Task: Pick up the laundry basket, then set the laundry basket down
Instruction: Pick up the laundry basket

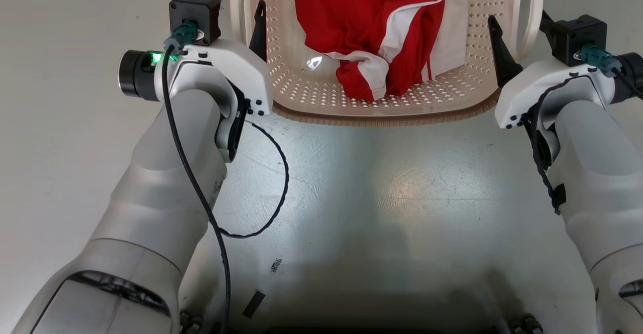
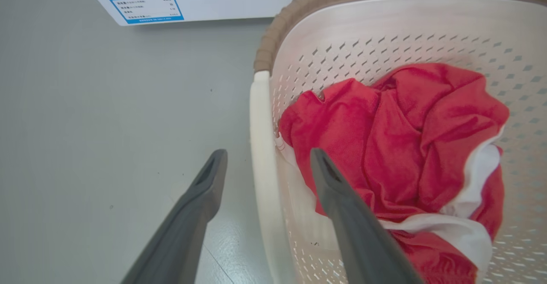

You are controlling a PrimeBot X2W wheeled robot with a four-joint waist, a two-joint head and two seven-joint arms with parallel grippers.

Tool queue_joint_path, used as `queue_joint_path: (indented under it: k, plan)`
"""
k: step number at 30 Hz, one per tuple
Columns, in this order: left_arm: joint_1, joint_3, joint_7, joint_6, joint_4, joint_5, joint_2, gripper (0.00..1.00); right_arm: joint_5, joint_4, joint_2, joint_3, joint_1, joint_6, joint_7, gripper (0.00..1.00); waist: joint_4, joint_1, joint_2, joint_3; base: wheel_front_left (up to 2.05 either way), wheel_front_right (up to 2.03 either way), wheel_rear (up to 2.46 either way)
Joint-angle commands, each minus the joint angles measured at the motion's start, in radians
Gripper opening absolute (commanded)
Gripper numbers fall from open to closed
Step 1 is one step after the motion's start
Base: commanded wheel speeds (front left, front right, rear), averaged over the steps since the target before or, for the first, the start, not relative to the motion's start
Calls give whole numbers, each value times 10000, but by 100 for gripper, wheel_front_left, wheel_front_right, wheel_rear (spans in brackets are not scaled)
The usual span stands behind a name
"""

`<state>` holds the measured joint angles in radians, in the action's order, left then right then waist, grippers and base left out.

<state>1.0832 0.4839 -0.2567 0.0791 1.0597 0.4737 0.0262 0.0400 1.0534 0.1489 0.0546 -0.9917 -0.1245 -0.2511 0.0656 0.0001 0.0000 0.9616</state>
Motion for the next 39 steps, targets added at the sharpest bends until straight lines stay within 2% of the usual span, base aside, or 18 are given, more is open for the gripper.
queue_joint_path:
  k: [1,9,20,39]
  plan:
    - [106,-132,-51,30,40,-109,240,100,-98,-3,-207,139,59,-62,-106,100,-31,-1,0,63,0,0,0]
    - [628,89,-47,-85,765,-191,240,100,-122,709,-380,93,-509,-62,-105,100,-143,-1,0,174,0,0,0]
    - [1307,628,431,-351,1441,308,240,100,8,1667,-654,69,-1421,-62,62,100,-305,-1,0,321,0,0,0]
    - [1708,1277,636,-299,1870,729,240,100,111,2146,-880,-277,-1779,-62,126,100,-440,-1,0,548,0,0,0]
